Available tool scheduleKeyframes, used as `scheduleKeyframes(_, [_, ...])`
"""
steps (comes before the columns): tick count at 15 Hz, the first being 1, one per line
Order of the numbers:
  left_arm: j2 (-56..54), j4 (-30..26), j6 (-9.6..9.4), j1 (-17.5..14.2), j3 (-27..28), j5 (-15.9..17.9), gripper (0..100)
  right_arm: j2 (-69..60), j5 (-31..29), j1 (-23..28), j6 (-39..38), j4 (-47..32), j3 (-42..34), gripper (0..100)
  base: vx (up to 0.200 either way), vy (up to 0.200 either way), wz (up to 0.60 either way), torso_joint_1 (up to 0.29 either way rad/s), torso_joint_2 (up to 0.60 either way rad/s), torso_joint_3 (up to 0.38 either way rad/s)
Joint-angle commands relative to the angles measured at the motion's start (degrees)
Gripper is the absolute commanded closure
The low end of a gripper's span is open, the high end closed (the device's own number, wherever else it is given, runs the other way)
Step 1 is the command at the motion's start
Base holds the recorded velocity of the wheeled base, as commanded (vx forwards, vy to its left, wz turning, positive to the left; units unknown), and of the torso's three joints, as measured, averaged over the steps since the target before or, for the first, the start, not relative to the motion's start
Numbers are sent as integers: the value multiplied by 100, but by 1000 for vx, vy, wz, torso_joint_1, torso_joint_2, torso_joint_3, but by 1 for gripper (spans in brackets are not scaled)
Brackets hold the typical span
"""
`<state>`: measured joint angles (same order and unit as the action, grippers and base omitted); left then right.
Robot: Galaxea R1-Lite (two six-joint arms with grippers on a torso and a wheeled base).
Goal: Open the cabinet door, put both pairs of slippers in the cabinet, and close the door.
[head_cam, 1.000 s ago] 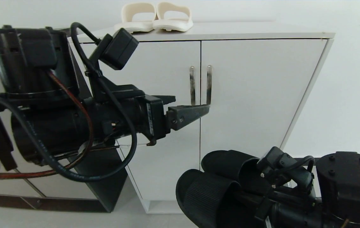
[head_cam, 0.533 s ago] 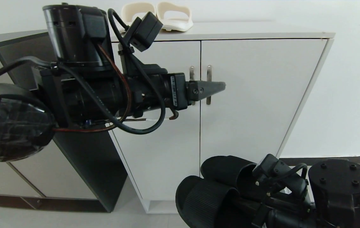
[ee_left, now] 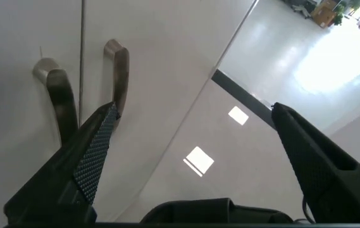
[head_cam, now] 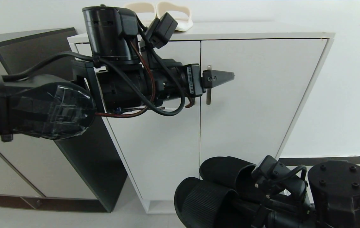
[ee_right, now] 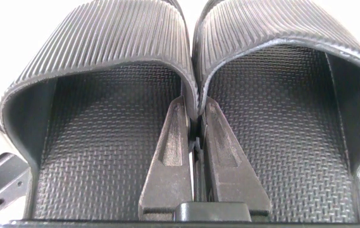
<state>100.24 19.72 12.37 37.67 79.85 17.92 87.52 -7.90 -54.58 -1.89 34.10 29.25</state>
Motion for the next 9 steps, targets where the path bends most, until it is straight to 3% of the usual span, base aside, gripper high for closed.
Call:
scheduleKeyframes(1, [74,5,-7,-5,13,-17,0,11,-1,-9,4,0,2,100,0,0,0,0,0,0])
scheduleKeyframes(9, [514,23,-51,-75,391,-447,0,-7,-10,-44,4,9,2,100,0,0,0,0,0,0])
